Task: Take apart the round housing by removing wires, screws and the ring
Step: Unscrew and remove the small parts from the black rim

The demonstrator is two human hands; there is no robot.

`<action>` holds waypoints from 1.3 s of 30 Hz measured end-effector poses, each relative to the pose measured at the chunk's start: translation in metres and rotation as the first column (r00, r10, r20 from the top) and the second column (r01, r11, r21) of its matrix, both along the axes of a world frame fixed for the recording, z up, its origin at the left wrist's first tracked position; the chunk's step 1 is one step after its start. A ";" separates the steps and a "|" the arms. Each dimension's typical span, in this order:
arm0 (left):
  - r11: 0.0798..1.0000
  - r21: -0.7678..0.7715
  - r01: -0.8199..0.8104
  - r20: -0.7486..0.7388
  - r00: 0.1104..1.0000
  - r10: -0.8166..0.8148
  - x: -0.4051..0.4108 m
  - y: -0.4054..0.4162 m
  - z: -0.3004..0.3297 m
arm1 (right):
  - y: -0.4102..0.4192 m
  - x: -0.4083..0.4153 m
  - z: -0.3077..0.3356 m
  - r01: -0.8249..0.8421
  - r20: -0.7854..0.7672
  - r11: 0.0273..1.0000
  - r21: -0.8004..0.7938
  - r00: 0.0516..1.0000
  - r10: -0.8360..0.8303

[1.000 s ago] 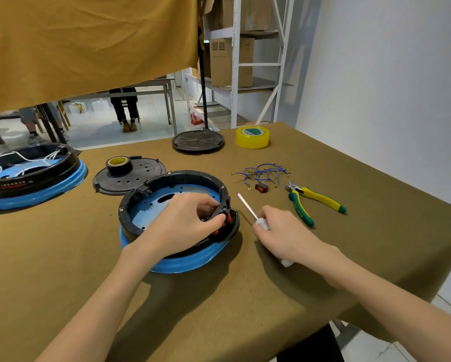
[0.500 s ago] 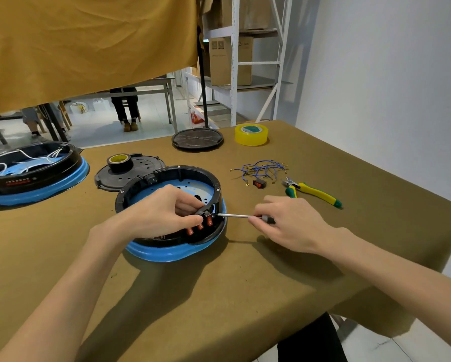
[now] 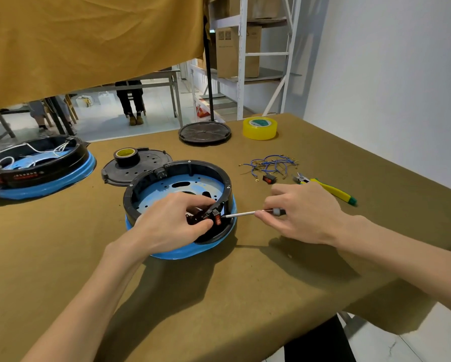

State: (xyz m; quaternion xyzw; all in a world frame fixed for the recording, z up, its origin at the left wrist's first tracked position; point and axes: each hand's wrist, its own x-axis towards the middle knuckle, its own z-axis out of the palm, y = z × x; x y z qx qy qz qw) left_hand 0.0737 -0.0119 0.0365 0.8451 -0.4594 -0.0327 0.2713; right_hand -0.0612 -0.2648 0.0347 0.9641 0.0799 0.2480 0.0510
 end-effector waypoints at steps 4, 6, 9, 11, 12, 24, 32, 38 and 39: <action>0.998 0.012 -0.055 0.003 0.999 0.055 -0.001 -0.001 0.000 | -0.005 0.014 0.007 -0.048 0.059 0.993 -0.111 0.997 0.055; 0.999 0.030 -0.044 0.022 0.999 0.043 -0.002 -0.003 0.000 | -0.009 0.027 0.004 -0.041 0.068 0.993 -0.109 0.997 0.049; 0.998 0.049 -0.045 0.029 0.999 0.044 -0.004 -0.004 0.001 | -0.013 0.054 -0.010 -0.019 0.067 0.998 -0.064 0.997 0.024; 0.997 0.057 -0.053 0.027 0.998 0.051 -0.003 -0.006 0.002 | -0.012 0.074 -0.018 -0.054 0.151 0.998 0.038 0.987 0.048; 0.997 0.060 -0.052 0.025 0.998 0.051 -0.003 -0.006 0.002 | -0.010 0.083 -0.021 -0.078 0.204 0.993 0.085 0.977 0.059; 0.997 0.056 -0.056 0.060 0.997 0.053 -0.001 -0.008 0.000 | -0.009 0.114 -0.045 -0.221 0.253 0.955 0.197 0.953 0.168; 0.998 0.033 -0.049 0.075 0.996 0.046 0.000 -0.008 -0.003 | -0.005 0.119 -0.039 -0.263 0.180 0.930 0.256 0.958 0.221; 0.999 0.022 -0.050 0.100 0.994 0.047 0.000 -0.004 -0.004 | -0.012 0.090 -0.043 -0.125 0.068 0.932 0.340 0.992 0.109; 0.999 0.019 -0.051 0.102 0.994 0.049 0.001 -0.004 -0.005 | -0.014 0.082 -0.045 -0.056 0.036 0.934 0.353 0.998 0.047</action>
